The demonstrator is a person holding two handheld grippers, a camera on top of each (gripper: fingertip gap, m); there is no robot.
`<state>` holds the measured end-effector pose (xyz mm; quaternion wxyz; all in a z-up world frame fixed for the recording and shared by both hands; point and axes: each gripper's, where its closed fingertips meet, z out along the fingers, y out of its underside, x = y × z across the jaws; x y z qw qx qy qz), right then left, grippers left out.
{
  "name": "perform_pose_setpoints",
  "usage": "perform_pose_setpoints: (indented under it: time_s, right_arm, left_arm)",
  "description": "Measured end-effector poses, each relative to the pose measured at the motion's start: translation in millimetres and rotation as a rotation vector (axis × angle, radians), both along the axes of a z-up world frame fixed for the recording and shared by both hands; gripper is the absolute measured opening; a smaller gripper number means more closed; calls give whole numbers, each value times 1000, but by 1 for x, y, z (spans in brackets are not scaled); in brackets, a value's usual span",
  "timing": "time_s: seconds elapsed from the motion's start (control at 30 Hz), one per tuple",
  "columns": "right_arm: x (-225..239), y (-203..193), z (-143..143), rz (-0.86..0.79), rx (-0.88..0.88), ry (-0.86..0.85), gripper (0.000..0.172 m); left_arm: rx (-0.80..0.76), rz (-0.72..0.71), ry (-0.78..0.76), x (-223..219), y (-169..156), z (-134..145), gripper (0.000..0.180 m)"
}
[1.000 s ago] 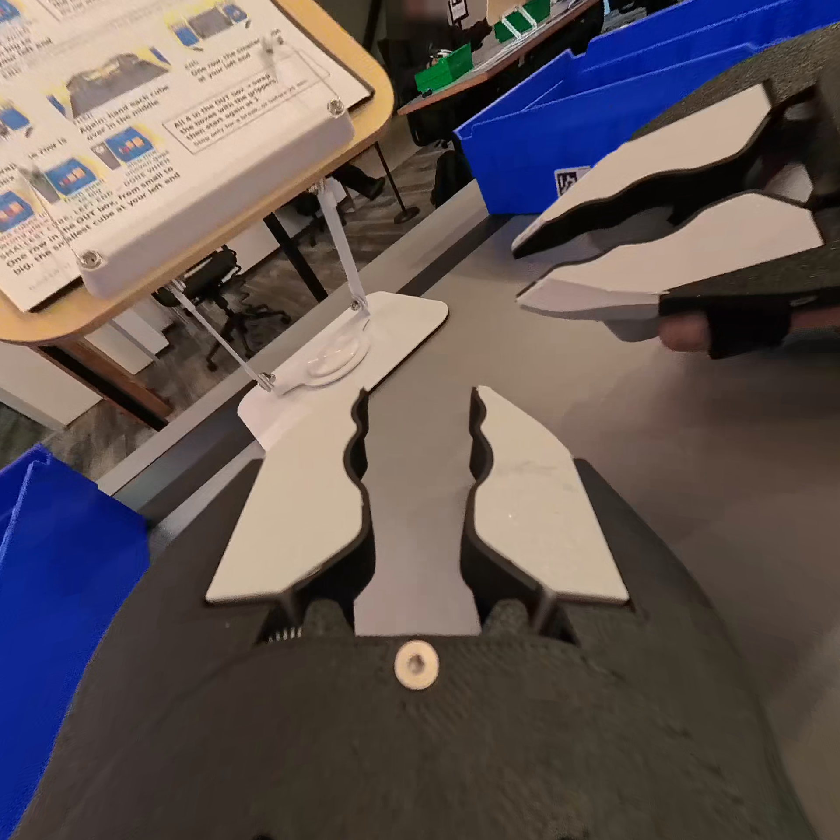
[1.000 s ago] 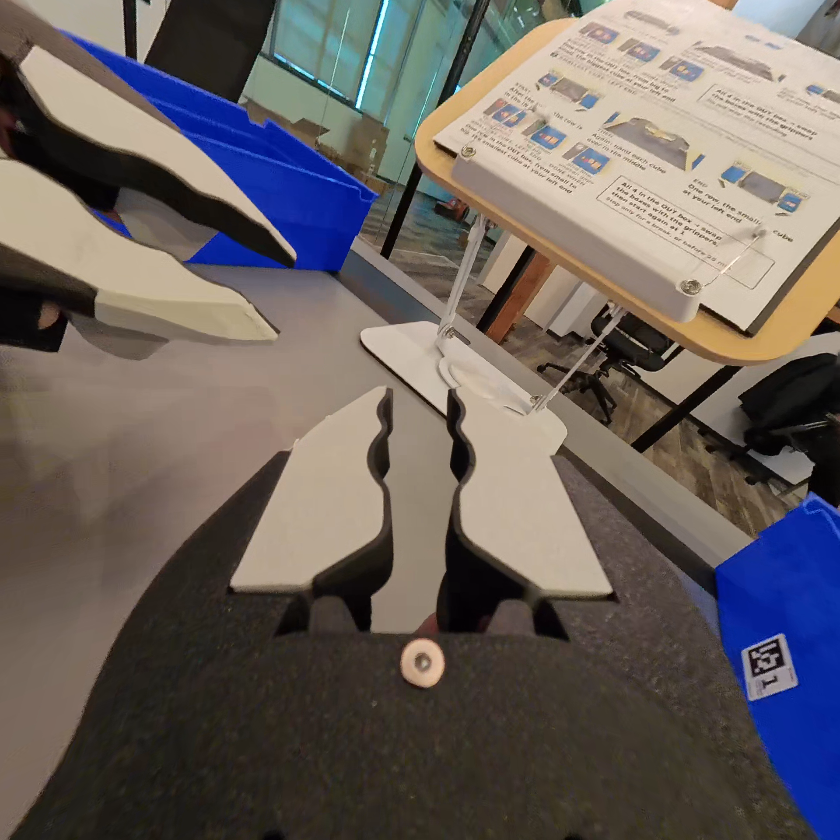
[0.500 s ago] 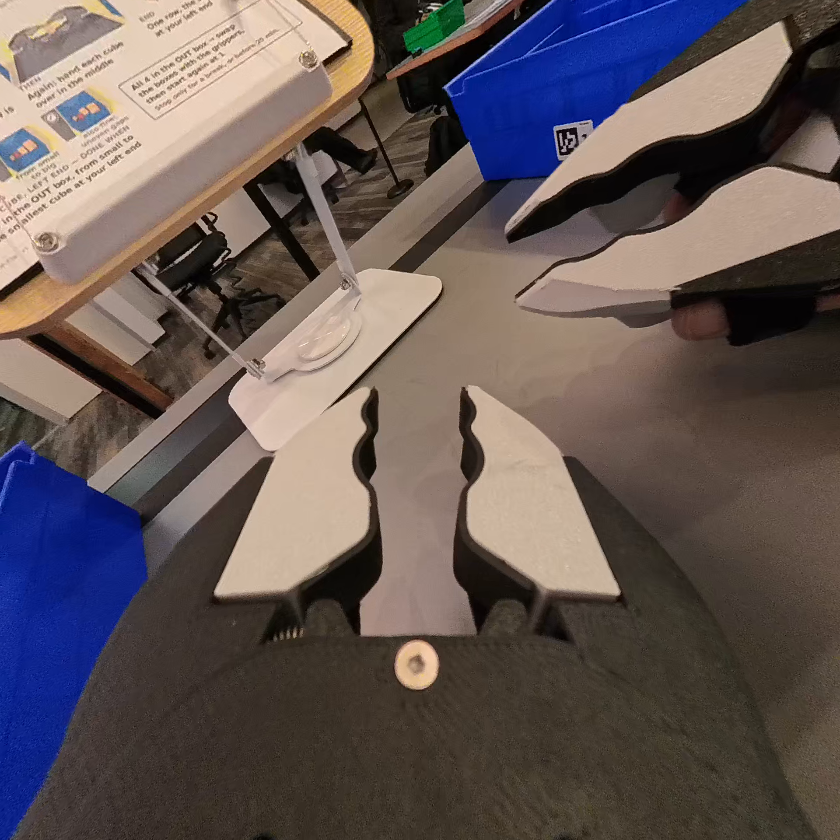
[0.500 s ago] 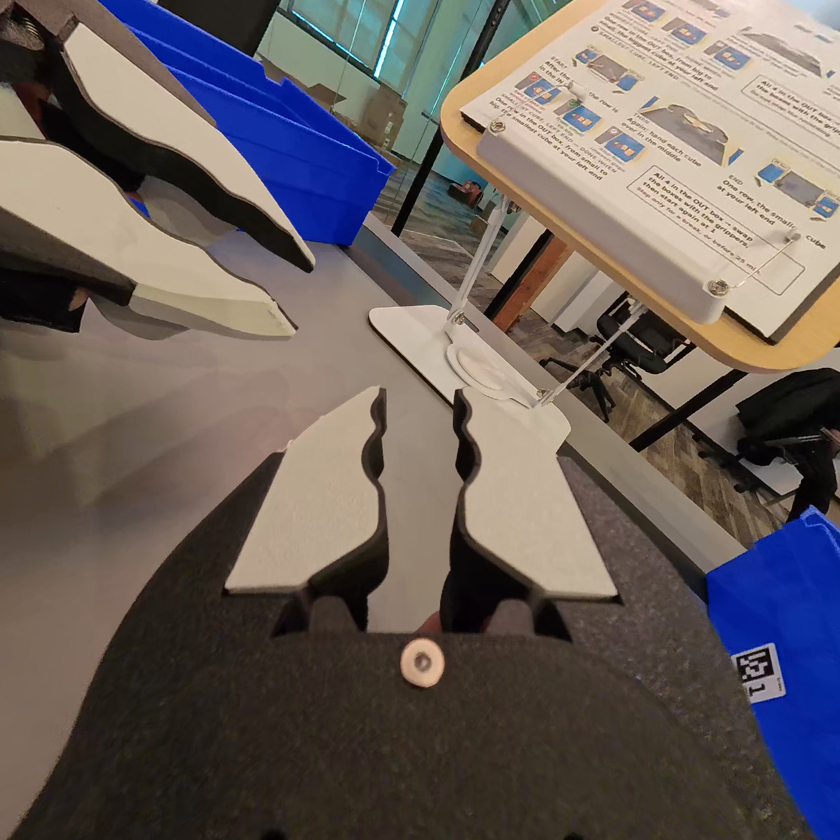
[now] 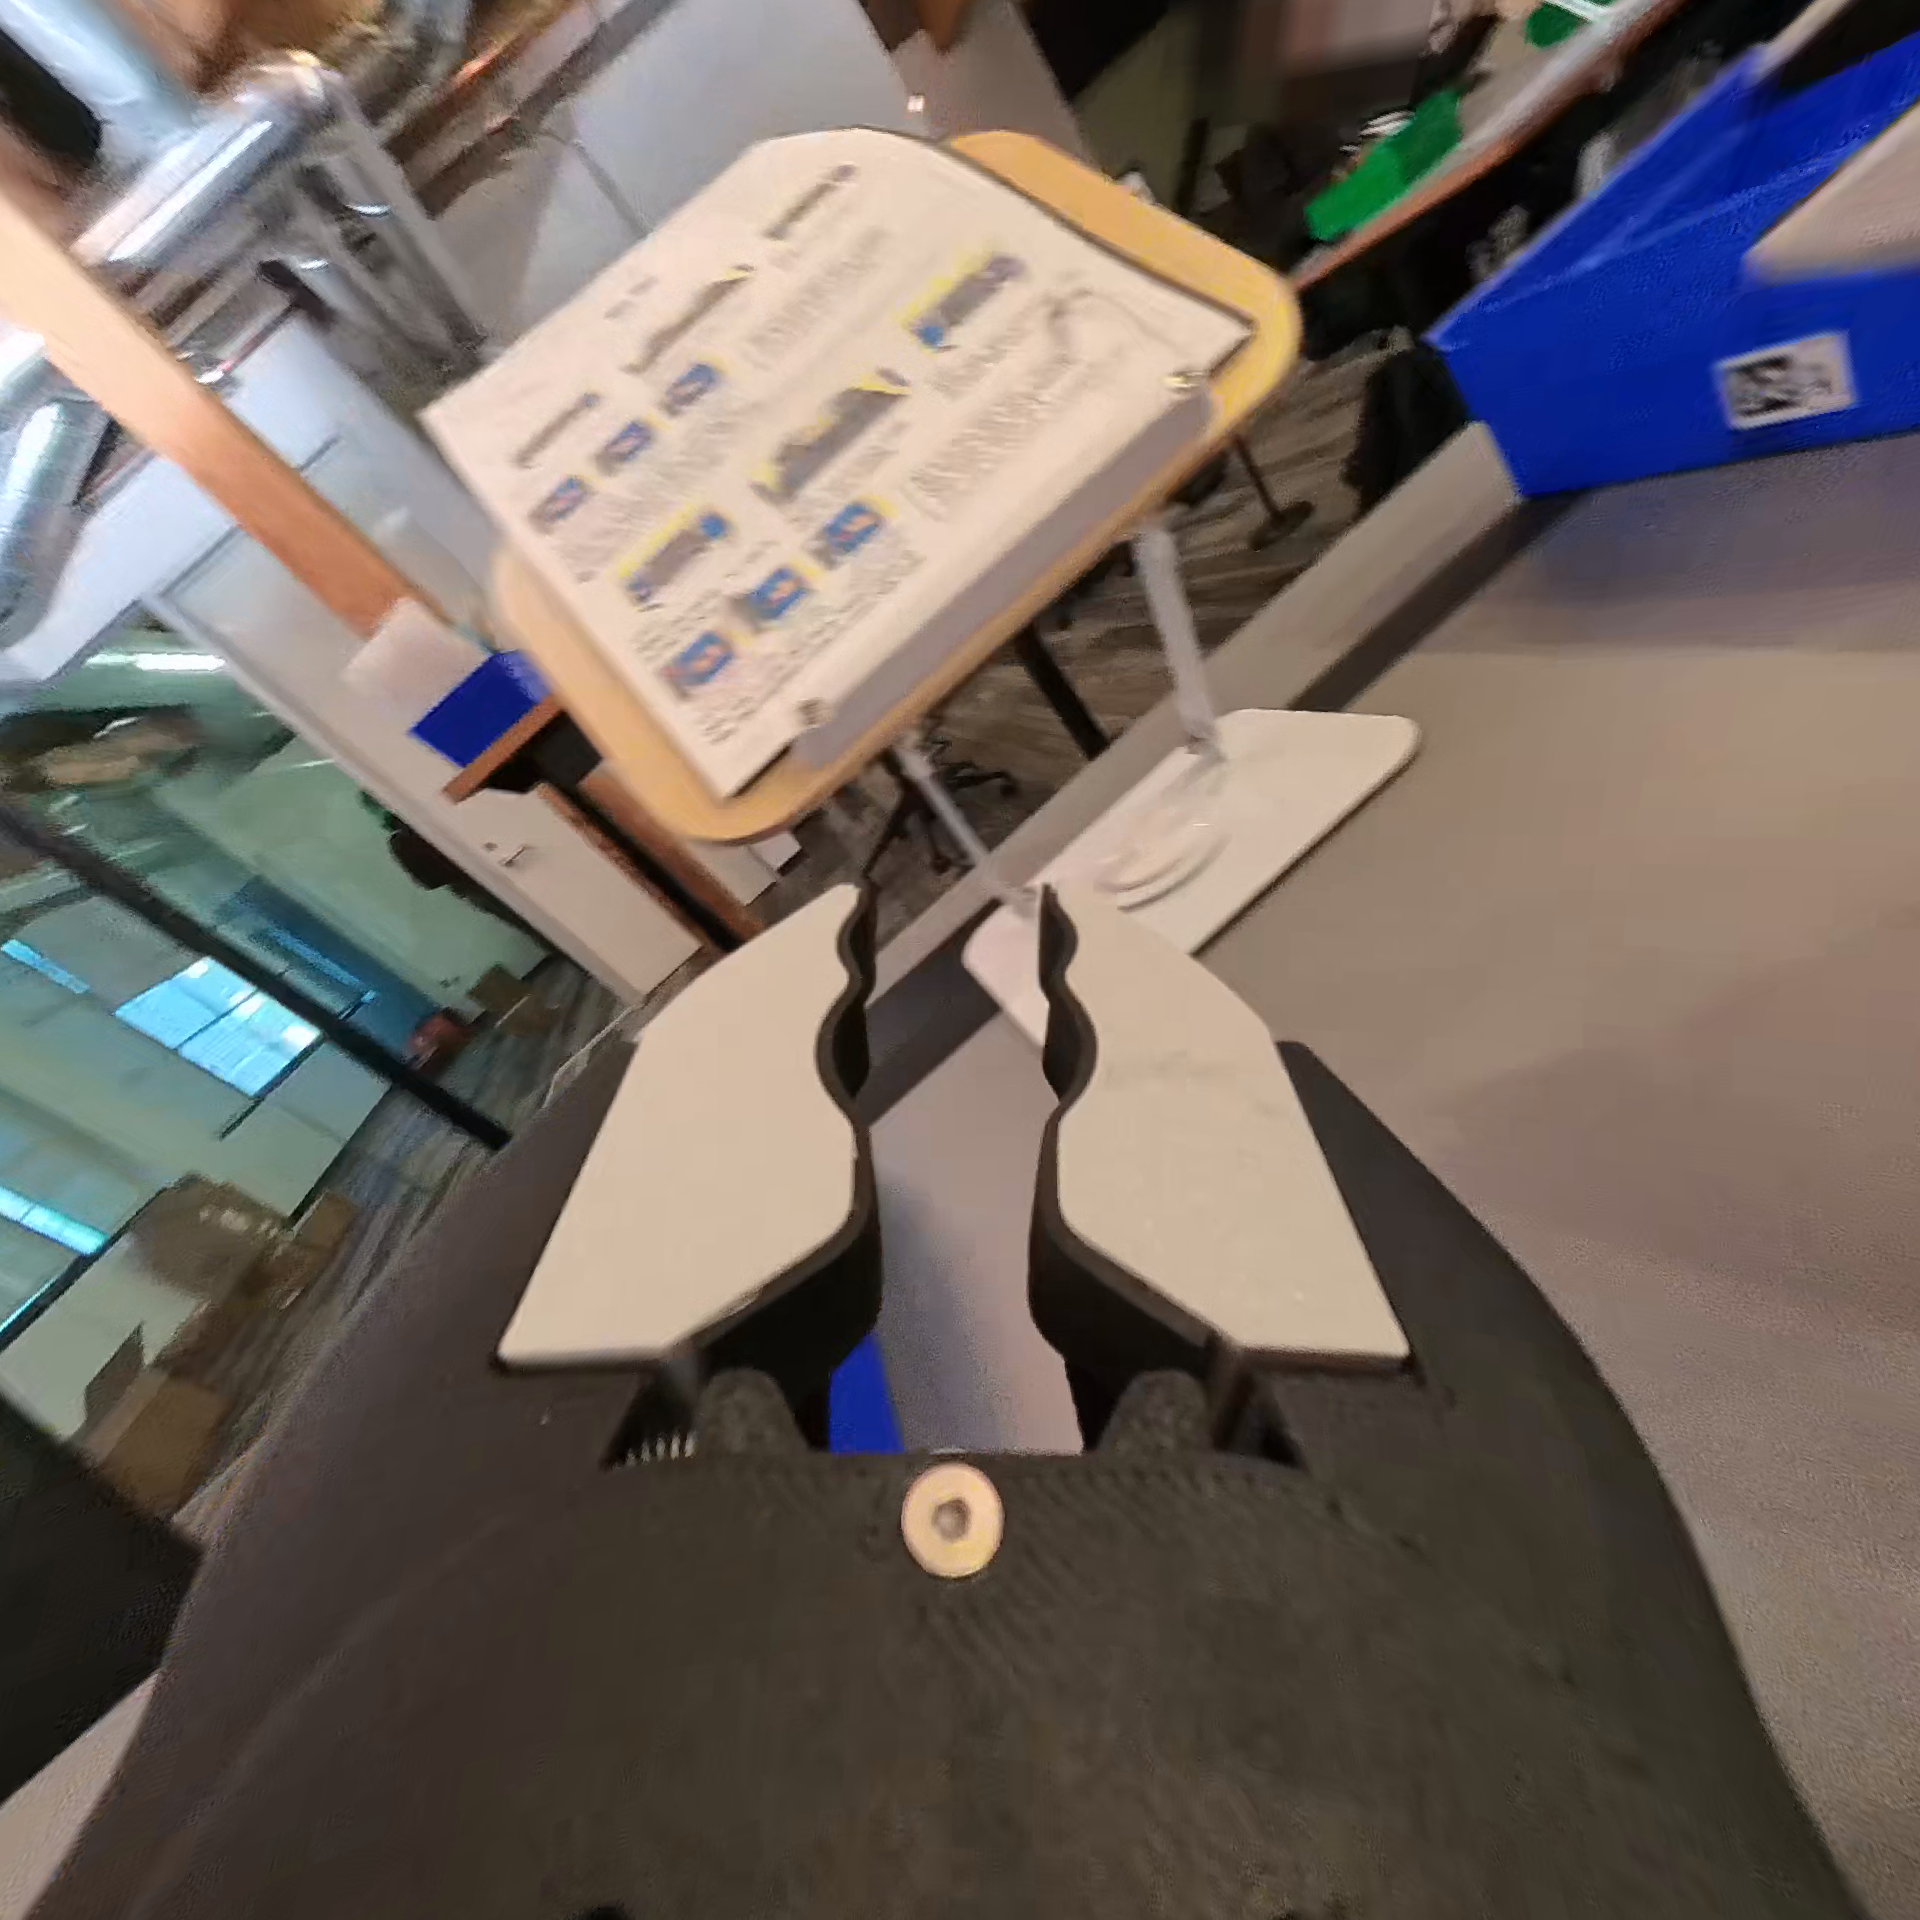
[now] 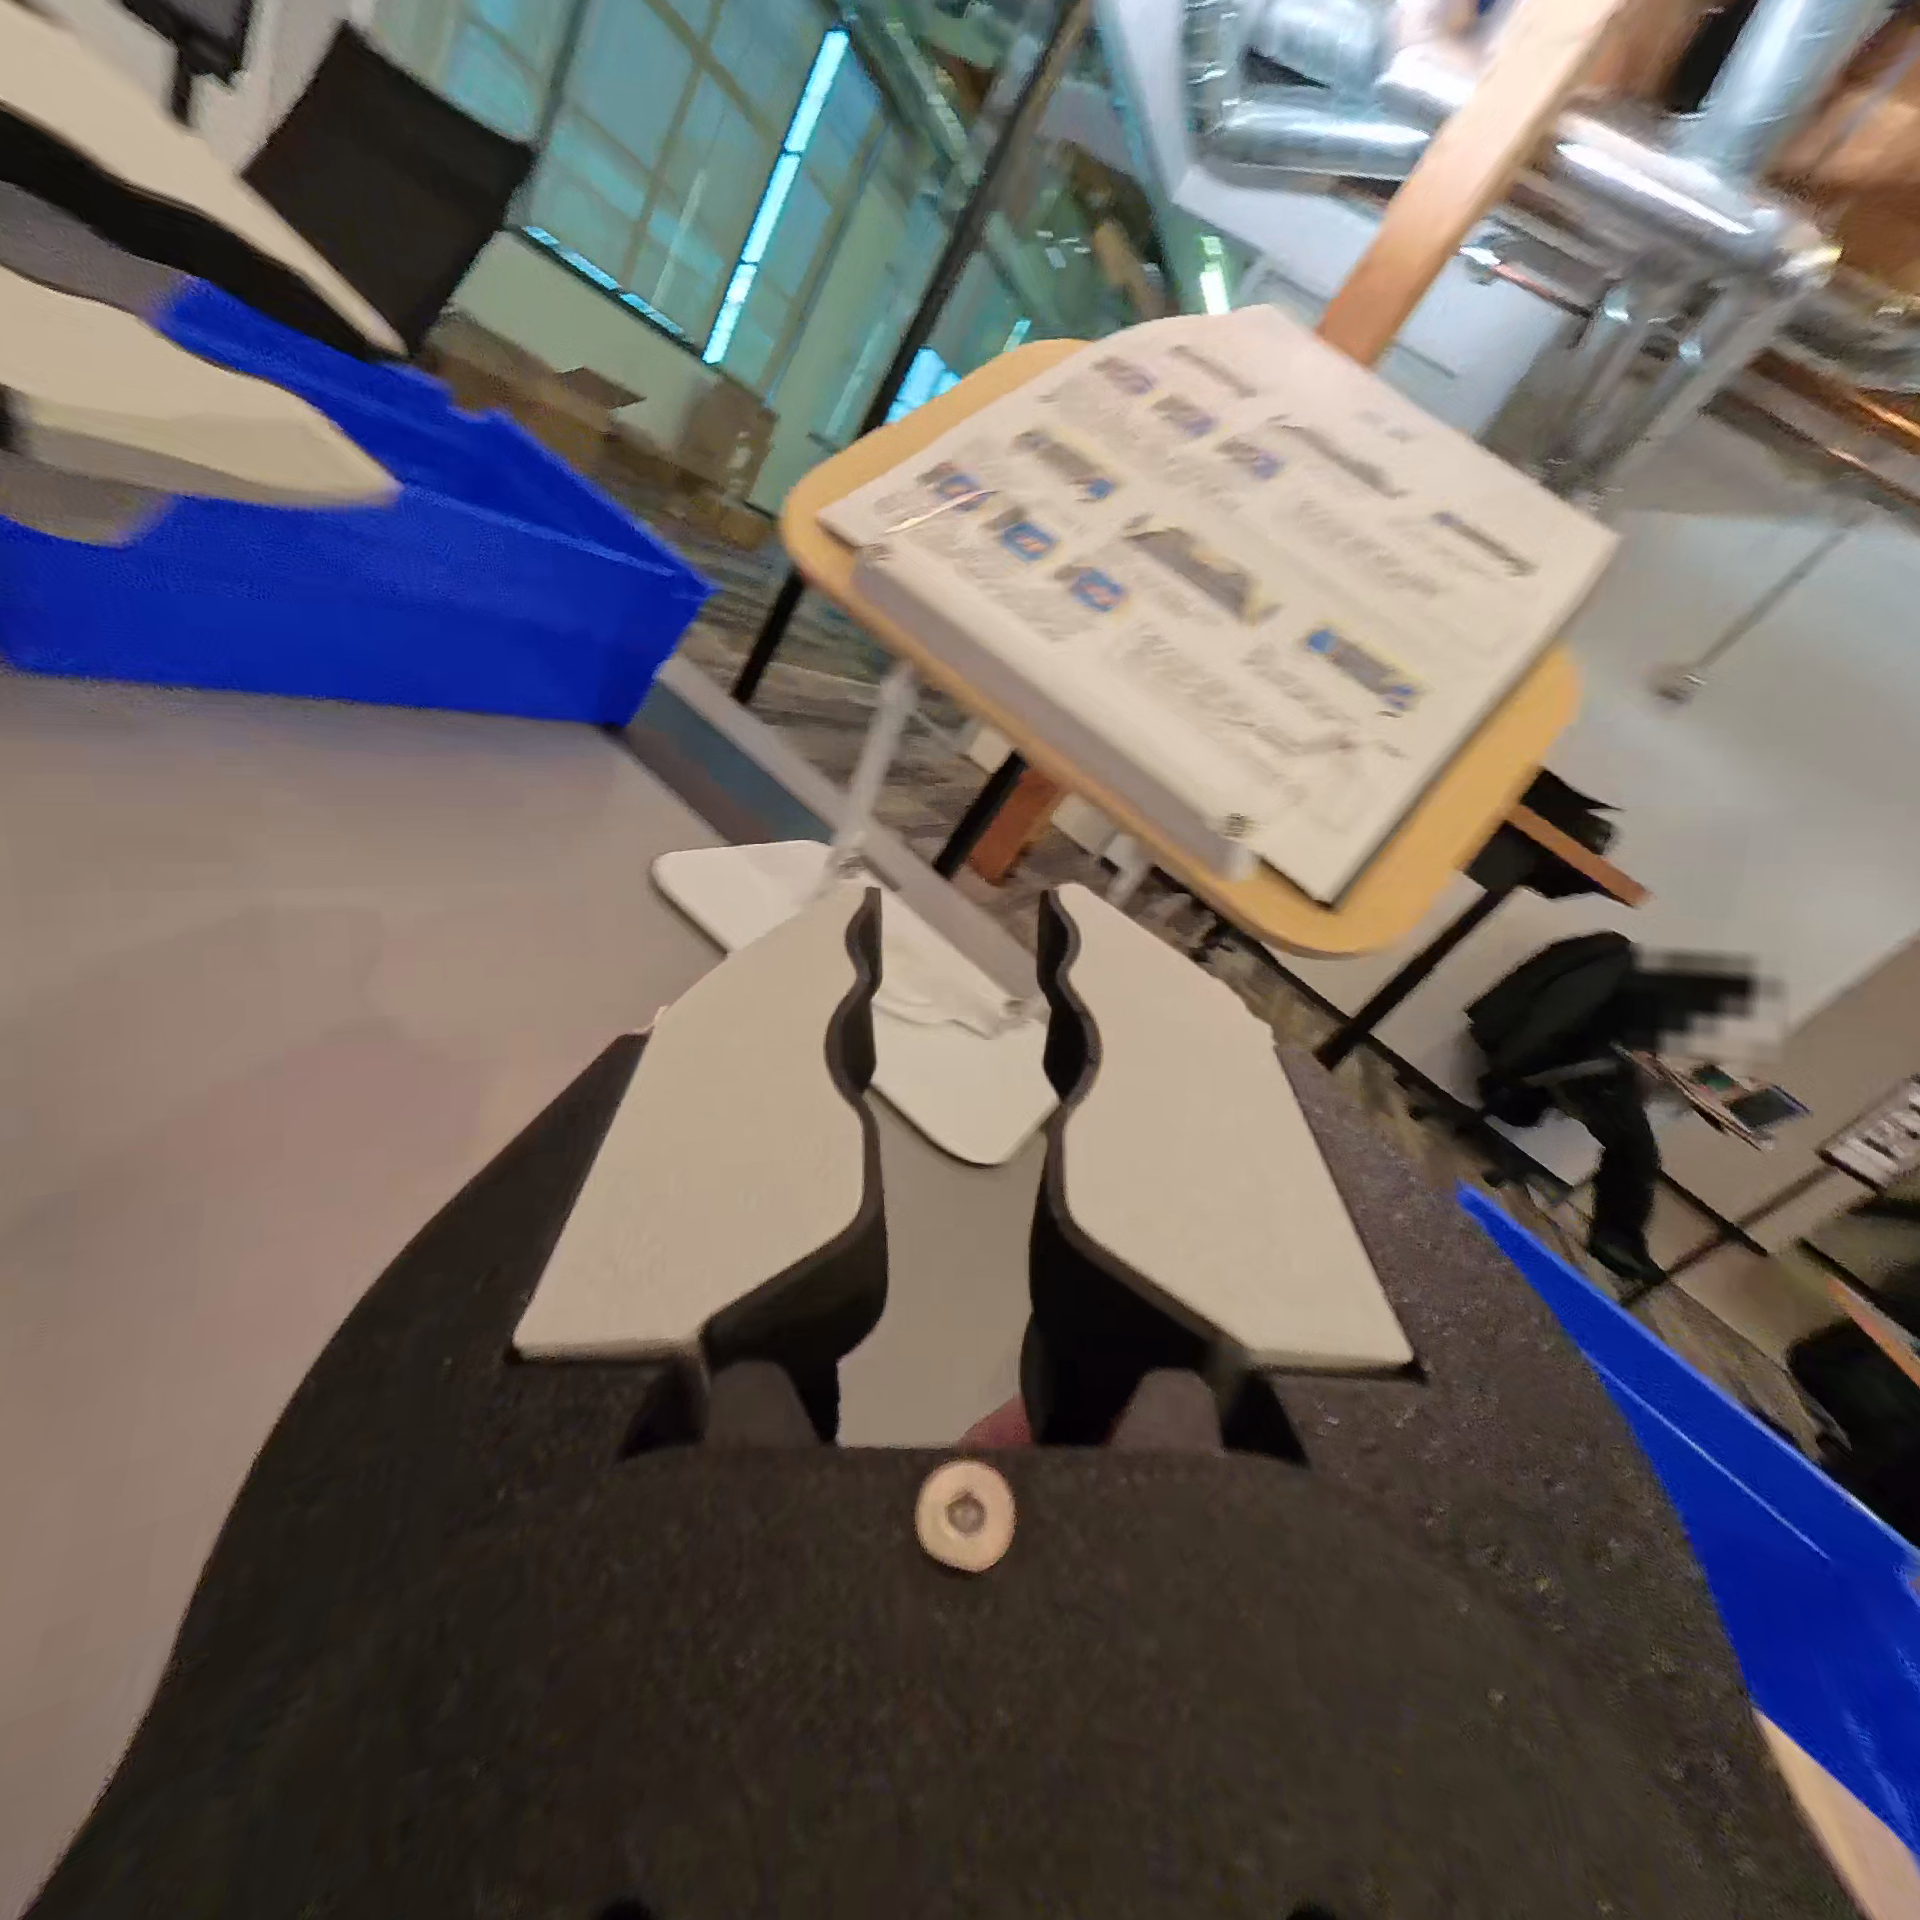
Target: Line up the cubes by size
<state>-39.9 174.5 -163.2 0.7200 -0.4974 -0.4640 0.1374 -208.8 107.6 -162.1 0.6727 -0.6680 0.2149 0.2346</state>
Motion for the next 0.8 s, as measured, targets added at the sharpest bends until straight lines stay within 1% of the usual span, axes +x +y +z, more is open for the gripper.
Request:
perform_pose_setpoints:
  time_s: [0.07,0.17,0.27,0.33,0.37,0.43,0.53,0.6,0.67,0.73,0.8]
  right_arm:
    - [30,12,17,-66,-12,38,33]
    - [94,29,40,-215,37,58,36]
    - [174,52,51,-412,43,64,37]
    - [230,71,49,-547,10,79,38]
    - [258,82,44,-618,-12,72,40]
    - [304,103,24,-726,-104,66,46]
    - [347,130,-13,-813,-234,75,51]
    - [358,145,-38,-832,-338,78,57]
    - [359,156,-57,-827,-415,67,57]
    - [362,165,-68,-844,-456,74,56]
    - [360,172,-77,-823,-522,99,51]
  left_arm:
    - [39,80,-44,-34,-15,16,30]
    - [71,228,-79,-96,-42,28,37]
    - [93,376,-124,-157,-75,28,39]
    - [78,477,-145,-195,-93,22,47]
    - [59,524,-162,-212,-101,16,53]
    - [19,601,-219,-244,-112,4,67]
    - [-10,665,-338,-281,-121,-17,78]
    - [-81,692,-438,-300,-120,-39,92]
    - [-139,667,-563,-307,-114,-61,101]
    - [-199,637,-653,-309,-106,-80,104]
    - [-241,621,-667,-310,-100,-92,100]
